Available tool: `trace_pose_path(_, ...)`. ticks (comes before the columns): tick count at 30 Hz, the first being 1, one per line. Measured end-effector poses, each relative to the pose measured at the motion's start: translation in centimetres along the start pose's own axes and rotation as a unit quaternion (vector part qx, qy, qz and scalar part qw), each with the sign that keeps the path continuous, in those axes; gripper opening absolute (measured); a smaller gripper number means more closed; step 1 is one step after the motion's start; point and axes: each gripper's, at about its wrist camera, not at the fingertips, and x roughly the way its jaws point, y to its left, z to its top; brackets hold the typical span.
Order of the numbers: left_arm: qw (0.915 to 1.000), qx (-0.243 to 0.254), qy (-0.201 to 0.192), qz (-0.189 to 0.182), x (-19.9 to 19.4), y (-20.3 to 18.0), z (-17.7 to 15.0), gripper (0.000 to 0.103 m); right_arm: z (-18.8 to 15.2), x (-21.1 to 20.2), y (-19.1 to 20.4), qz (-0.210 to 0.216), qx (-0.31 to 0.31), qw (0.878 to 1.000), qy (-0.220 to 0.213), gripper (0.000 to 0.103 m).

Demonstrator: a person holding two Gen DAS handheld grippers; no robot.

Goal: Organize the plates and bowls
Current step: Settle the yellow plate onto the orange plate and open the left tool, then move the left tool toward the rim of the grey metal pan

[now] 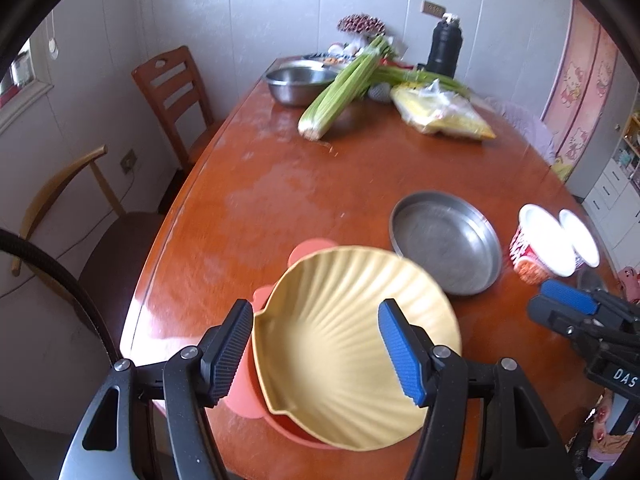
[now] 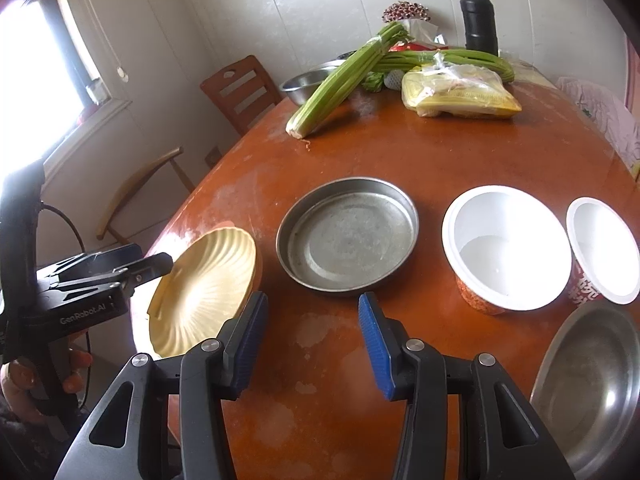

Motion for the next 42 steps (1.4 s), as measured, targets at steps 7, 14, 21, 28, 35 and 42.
trace_pose_path(7, 0.9993, 0.015, -0.027, -0.022, -1.0, -1.7, 1.7, 0.065, 0.5, -0.4, -0.5, -0.004, 0.01, 1.0, -0.002, 0.05)
trace_pose_path(14, 0.9983, 0.035, -0.031, -0.036, -0.9, -3.6, 3.0, 0.066, 0.7, -1.2, -1.2, -0.006, 0.021, 1.0, -0.008, 0.051)
trace_pose_path(21, 0.9969, 0.058, -0.025, -0.047, 0.0, -5.6, 4.6, 0.066, 0.8, -1.7, -2.0, -0.009, 0.035, 0.999, -0.01, 0.052)
trace_pose_path(28, 0.9955, 0.07, -0.008, -0.063, 1.8, -6.7, 5.9, 0.066, 1.4, -1.7, -2.7, -0.016, 0.044, 0.999, -0.008, 0.052)
trace_pose_path(35, 0.9946, 0.077, 0.019, -0.067, 4.3, -7.2, 7.2, 0.066, 2.1, -0.5, -3.0, -0.018, 0.053, 0.998, 0.003, 0.052)
trace_pose_path(42, 0.9938, 0.072, 0.046, -0.071, 7.3, -7.0, 8.1, 0.066, 2.5, 1.9, -3.4, -0.023, 0.066, 0.997, 0.026, 0.052)
